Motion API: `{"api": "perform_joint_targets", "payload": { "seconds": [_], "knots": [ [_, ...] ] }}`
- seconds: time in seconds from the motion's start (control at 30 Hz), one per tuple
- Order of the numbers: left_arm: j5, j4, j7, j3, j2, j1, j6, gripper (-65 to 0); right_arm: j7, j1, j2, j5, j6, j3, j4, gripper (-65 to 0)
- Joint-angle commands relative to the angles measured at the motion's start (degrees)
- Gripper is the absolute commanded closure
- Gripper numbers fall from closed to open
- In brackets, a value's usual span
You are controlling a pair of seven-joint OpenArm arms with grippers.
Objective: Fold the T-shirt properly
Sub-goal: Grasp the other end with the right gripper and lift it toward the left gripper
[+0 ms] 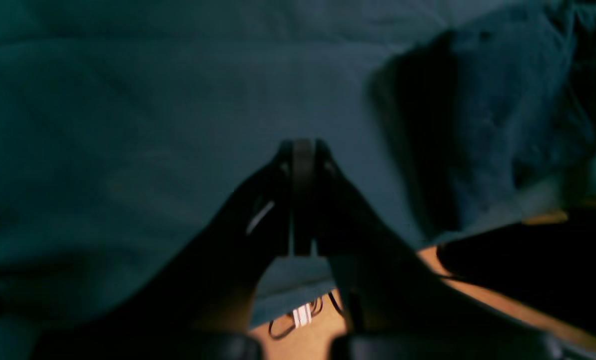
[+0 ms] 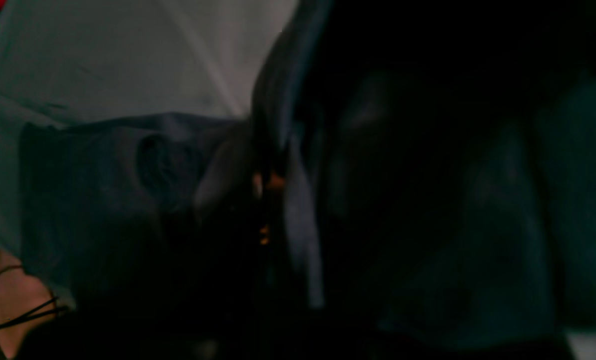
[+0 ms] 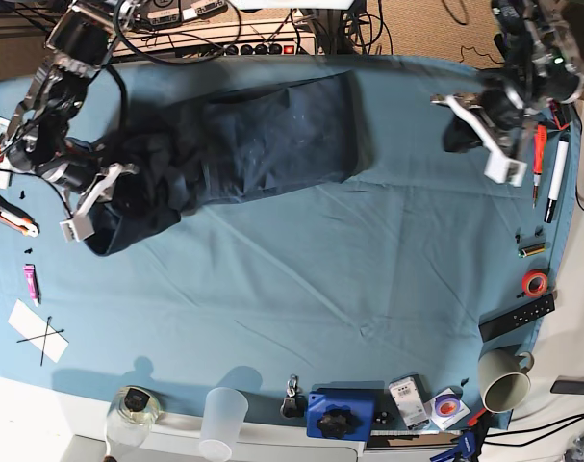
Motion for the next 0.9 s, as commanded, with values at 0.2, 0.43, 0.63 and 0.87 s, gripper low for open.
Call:
{"api": "perform_joint_targets", "payload": {
  "seconds": [0.2,0.43,0.63,0.87],
  "knots": [
    [-2.73,1.07,-0.09,-5.25,-3.26,2.38,-0.24,0.0,1.01,-0.83,-5.09,0.70,0.08,-0.26,7.87,0.0],
    [-3.52,1.36,0.55,-5.25,-3.26,4.35,-0.24,0.0,1.01,-0.81,-8.07,-4.66,0.08,-9.33,11.26,0.0],
    [-3.13,4.61,0.24,-5.25,-3.26,4.52,-1.33,0.0,1.01,-0.81,-8.37,-5.03,0.08,-20.04,11.26,0.0],
    [-3.08,4.81,0.04,-5.25,-3.23,4.50,-1.73,0.0,1.01,-0.74,-8.35,-4.72,0.08,-31.95,11.26,0.0]
  ]
}}
